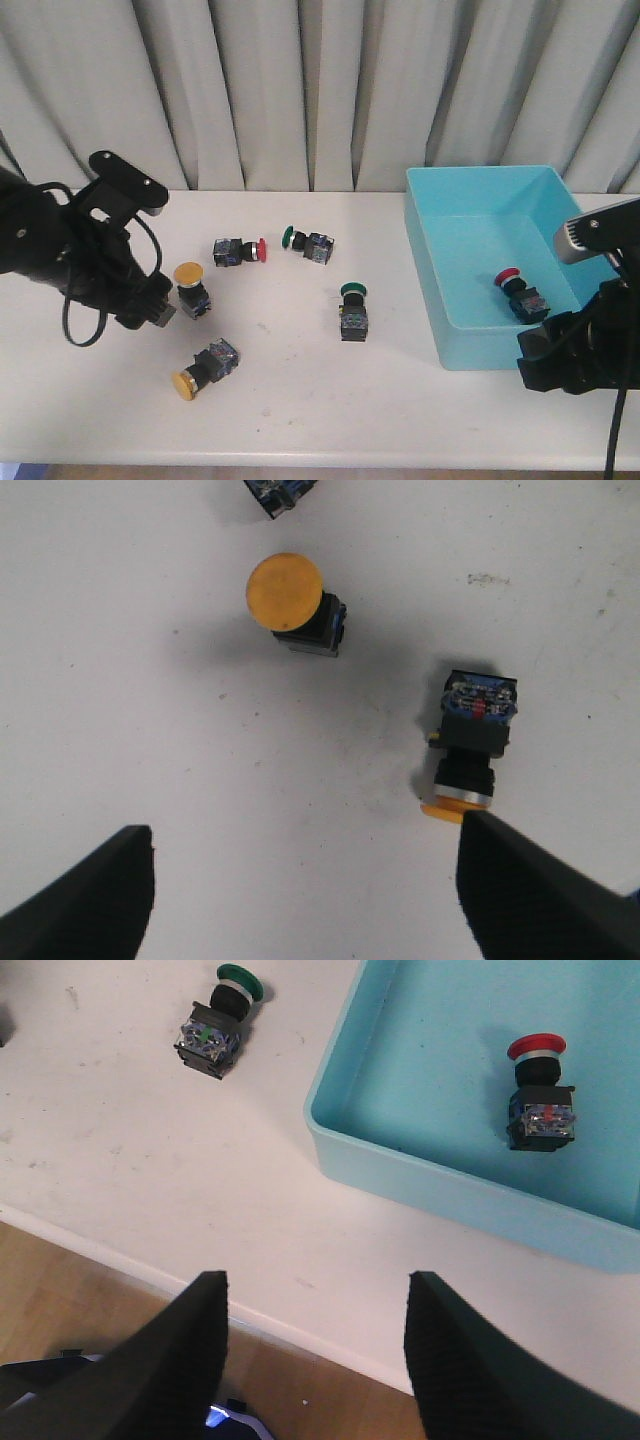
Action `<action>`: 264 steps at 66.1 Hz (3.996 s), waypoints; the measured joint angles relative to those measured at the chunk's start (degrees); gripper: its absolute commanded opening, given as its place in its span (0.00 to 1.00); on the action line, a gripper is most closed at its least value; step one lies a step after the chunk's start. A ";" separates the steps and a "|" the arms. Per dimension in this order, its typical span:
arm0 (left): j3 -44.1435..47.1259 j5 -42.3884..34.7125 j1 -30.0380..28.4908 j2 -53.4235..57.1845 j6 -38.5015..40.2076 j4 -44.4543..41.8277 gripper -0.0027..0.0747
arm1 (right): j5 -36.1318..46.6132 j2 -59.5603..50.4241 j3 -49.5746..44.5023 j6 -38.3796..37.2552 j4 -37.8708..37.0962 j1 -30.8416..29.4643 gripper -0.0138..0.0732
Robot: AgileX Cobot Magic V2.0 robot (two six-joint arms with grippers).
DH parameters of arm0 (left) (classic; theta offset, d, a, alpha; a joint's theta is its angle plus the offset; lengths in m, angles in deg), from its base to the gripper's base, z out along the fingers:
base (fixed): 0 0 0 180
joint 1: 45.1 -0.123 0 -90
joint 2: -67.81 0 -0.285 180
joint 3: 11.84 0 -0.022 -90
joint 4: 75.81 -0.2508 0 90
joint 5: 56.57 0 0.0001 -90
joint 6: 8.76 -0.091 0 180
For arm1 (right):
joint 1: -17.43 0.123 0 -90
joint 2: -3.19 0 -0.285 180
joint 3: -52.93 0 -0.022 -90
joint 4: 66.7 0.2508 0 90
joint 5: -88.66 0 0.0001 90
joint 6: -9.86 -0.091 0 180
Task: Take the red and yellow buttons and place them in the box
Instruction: 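Reach the left gripper to the yellow-capped button and grasp it, then lift the yellow button and move it toward the right gripper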
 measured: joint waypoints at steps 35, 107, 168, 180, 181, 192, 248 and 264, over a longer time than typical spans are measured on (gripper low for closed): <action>-23.76 5.81 -4.39 -24.00 -18.50 10.80 0.79 | 0.26 0.00 0.00 0.11 0.00 0.00 0.62; -37.50 11.86 -6.11 -43.29 -26.11 12.58 0.40 | 0.37 0.00 -0.06 1.24 0.05 0.00 0.62; -25.22 8.09 -6.11 -20.94 -25.21 26.73 0.27 | 0.37 0.00 -0.06 1.28 0.05 0.00 0.62; -13.21 2.90 -6.11 -10.13 -26.99 26.78 0.27 | 0.37 0.00 -0.06 1.28 0.05 0.00 0.62; -11.84 2.48 -6.11 -9.21 -27.10 26.78 0.27 | 0.37 0.00 -0.06 1.28 0.05 0.00 0.62; -3.41 -0.34 -6.11 -0.09 -28.31 27.89 0.27 | 0.37 0.00 -0.06 1.28 0.05 0.00 0.62; 5.14 2.02 4.91 3.52 -104.85 78.93 0.27 | -0.13 0.00 -0.06 17.08 6.95 0.00 0.62; 5.14 2.36 7.15 2.98 -108.64 81.82 0.27 | -1.27 1.51 0.35 39.86 19.77 0.00 0.66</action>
